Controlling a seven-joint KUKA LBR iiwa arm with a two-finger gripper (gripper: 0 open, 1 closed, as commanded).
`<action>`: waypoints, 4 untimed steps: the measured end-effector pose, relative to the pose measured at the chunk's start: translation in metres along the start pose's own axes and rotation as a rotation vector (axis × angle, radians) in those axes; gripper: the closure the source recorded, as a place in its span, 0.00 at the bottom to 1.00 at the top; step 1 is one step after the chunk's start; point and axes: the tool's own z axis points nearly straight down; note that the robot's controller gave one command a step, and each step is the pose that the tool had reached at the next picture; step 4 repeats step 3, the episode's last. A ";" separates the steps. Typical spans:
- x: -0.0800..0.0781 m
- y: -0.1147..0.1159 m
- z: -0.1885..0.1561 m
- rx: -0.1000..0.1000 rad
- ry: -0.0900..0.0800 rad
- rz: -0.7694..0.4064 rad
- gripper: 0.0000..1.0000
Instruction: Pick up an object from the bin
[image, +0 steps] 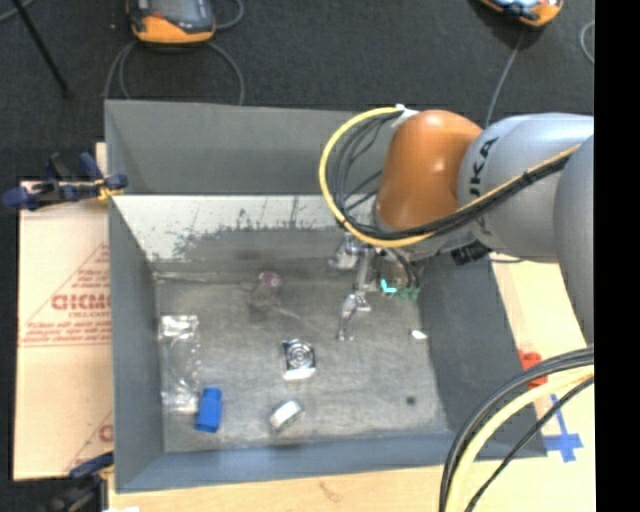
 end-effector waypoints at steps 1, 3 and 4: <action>0.065 0.048 0.061 0.004 -0.016 -0.108 0.00; 0.074 0.020 -0.108 0.004 -0.015 -0.069 1.00; 0.074 0.020 -0.108 0.004 -0.015 -0.069 1.00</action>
Offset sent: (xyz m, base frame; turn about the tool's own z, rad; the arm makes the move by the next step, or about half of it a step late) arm -0.0682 0.0503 -0.0647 -0.1116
